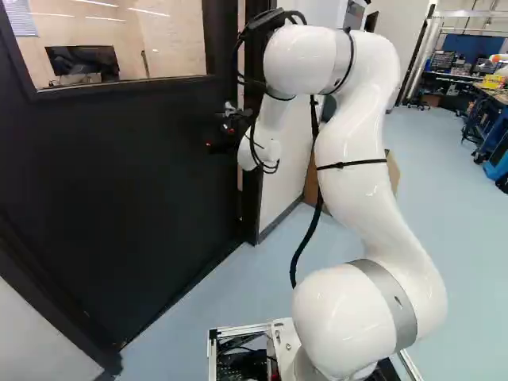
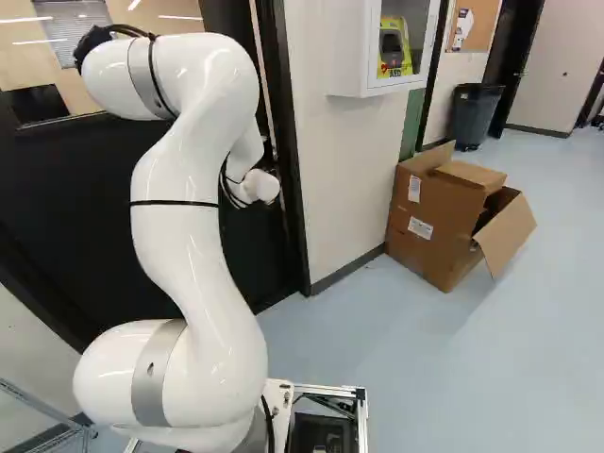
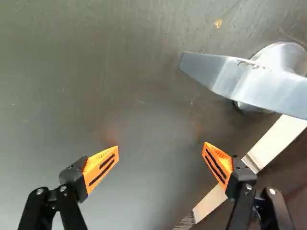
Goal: Open the door and move inside
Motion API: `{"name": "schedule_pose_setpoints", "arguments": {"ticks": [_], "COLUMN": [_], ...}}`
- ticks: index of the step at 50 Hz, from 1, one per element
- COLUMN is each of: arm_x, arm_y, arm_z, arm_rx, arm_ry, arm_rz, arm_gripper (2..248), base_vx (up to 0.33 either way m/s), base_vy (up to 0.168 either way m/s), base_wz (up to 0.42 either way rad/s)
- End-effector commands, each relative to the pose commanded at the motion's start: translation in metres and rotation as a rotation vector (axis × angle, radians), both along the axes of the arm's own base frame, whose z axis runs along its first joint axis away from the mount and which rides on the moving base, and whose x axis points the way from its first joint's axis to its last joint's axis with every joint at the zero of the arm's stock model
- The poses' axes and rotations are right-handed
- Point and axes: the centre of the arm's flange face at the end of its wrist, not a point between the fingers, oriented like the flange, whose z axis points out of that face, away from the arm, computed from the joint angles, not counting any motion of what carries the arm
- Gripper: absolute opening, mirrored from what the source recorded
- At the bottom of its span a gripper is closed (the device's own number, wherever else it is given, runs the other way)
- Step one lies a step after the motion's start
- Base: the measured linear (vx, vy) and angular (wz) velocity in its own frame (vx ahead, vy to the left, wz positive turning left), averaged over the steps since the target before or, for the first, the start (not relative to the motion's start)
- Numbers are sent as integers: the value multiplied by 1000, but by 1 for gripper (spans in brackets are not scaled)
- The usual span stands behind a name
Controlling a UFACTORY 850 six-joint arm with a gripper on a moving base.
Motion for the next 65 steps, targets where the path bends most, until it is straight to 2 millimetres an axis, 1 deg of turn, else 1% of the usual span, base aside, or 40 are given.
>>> {"name": "schedule_pose_setpoints", "arguments": {"ticks": [27, 31, 37, 45, 65], "arm_x": [42, 47, 50, 44, 7], "arm_y": [42, 46, 48, 49, 50], "arm_z": [-9, -11, -11, -10, -3], "arm_rx": [7, 8, 9, 8, 3], "arm_ry": [-48, -54, -57, -52, -17], "arm_rz": [54, 58, 60, 62, 74], "arm_gripper": [247, 247, 247, 247, 247], "base_vx": [0, 0, 0, 0, 0], "base_vy": [0, 0, 0, 0, 0], "base_wz": [0, 0, 0, 0, 0]}}
